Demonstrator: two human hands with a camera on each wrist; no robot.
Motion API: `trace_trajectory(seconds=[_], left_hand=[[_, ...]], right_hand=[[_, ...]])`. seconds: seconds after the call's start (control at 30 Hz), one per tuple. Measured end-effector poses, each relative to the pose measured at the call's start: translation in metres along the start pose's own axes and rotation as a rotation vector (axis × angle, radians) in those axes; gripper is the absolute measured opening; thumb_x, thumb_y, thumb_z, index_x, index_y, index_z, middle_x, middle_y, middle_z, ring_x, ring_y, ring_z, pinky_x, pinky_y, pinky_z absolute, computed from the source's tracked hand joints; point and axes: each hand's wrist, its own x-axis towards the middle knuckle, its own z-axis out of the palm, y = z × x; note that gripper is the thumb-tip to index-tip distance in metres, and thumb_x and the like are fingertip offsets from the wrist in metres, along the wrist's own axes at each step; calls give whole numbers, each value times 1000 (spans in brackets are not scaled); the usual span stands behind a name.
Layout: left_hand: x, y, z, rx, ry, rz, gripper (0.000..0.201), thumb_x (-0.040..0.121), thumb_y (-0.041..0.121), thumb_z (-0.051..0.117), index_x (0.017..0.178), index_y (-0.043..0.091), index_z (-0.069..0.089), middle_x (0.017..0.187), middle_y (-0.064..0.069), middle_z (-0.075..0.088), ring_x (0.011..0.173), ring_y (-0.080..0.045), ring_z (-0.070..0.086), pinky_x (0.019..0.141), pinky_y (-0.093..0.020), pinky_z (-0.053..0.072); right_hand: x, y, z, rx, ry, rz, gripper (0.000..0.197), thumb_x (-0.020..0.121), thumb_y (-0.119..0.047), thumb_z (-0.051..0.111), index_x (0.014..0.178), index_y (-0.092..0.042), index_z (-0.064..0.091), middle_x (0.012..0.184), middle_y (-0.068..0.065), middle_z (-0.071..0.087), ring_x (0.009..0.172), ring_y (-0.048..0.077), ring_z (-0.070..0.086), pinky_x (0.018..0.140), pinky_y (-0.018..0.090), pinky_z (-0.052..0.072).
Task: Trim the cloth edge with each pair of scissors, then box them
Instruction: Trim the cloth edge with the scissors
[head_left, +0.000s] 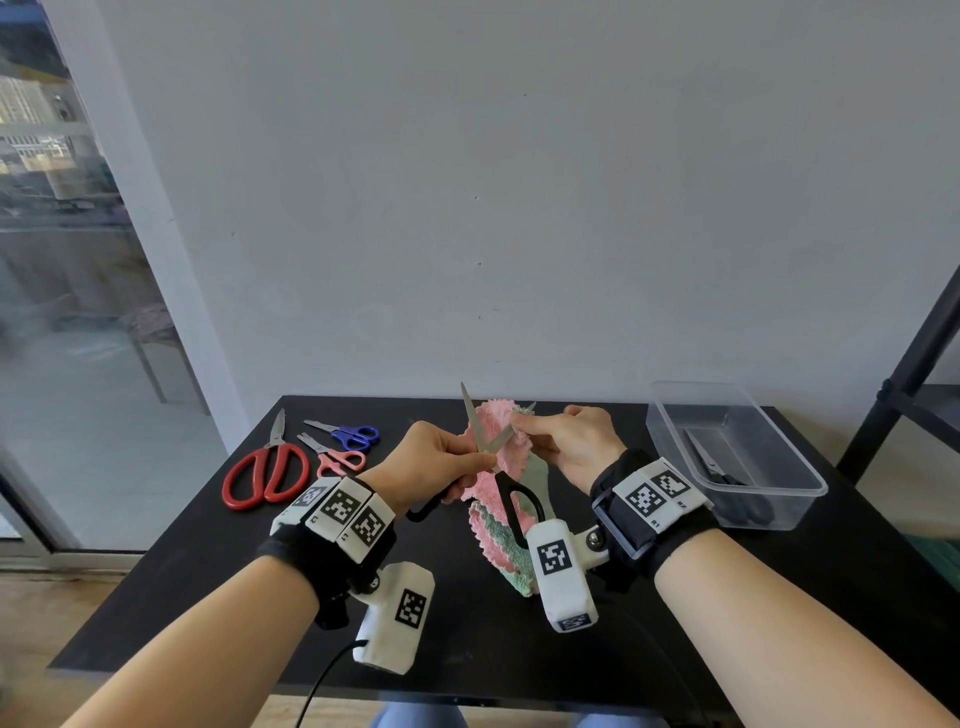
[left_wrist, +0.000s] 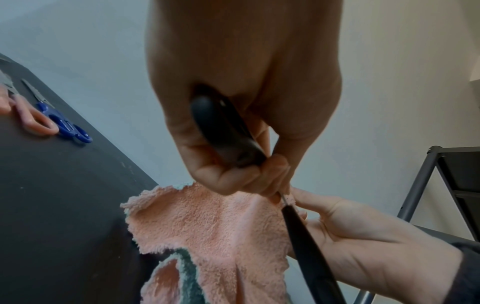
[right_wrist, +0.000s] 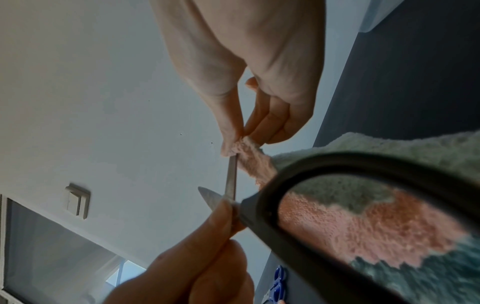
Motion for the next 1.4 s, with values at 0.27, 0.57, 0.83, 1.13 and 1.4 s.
trace_trajectory(seconds=[0.27,0.57,0.83,1.13,1.4], left_hand=[[2,0,0,14,-3,-1,21,87,14,68,69,4,72,48,1,53,43,-12,43,49,-20,44],[3,-1,1,-10,14,-29,20,87,14,68,85,-6,73,49,-1,53,42,-11,44,47,-20,43],[3,1,-1,-7,19,-44,20,87,15,68,85,-4,74,51,-3,54,42,-12,44,47,-20,44],[2,2,-6,-1,8,-31,19,87,15,68,79,-1,74,48,-2,52,41,-11,42,47,-21,42],[-5,-5,-11,66,-33,-24,46,88,16,67,42,19,66,44,3,50,40,-9,42,51,-22,42]], right_hand=[[7,-1,-5,-9,11,7,55,66,10,80,74,-20,34,114,31,62,90,35,68,53,31,52],[6,-1,-1,17,54,3,63,62,6,83,117,4,54,109,24,67,85,30,70,55,30,53],[5,-1,4,-1,122,-50,48,61,4,85,104,5,65,102,24,71,92,35,70,80,44,59],[12,-1,1,8,112,-74,59,29,-20,93,76,-10,58,103,18,69,101,33,66,93,49,53],[4,-12,-13,-5,56,-96,53,50,-12,90,58,-19,39,81,15,54,83,27,56,78,38,47]])
